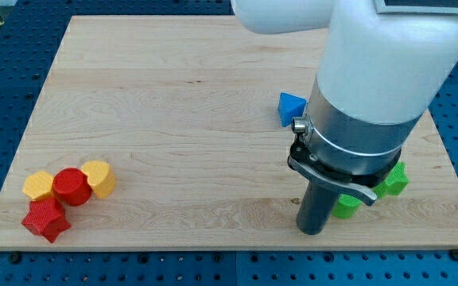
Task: Move the green circle into the green star
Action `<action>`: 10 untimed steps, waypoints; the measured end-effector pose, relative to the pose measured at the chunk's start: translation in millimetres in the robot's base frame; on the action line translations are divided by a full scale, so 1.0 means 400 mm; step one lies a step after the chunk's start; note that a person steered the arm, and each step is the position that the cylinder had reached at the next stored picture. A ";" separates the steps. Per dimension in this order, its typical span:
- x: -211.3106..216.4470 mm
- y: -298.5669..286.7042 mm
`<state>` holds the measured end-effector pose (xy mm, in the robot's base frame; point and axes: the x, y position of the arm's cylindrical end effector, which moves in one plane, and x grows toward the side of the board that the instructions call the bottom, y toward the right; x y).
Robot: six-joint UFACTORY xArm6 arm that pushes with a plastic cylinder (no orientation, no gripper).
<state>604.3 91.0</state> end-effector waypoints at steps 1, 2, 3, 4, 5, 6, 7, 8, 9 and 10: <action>-0.016 0.001; -0.063 0.028; -0.070 0.078; -0.071 0.137; -0.069 0.143; -0.020 0.143; 0.005 0.151; 0.006 0.201; 0.031 0.218; 0.035 0.247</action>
<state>618.3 189.9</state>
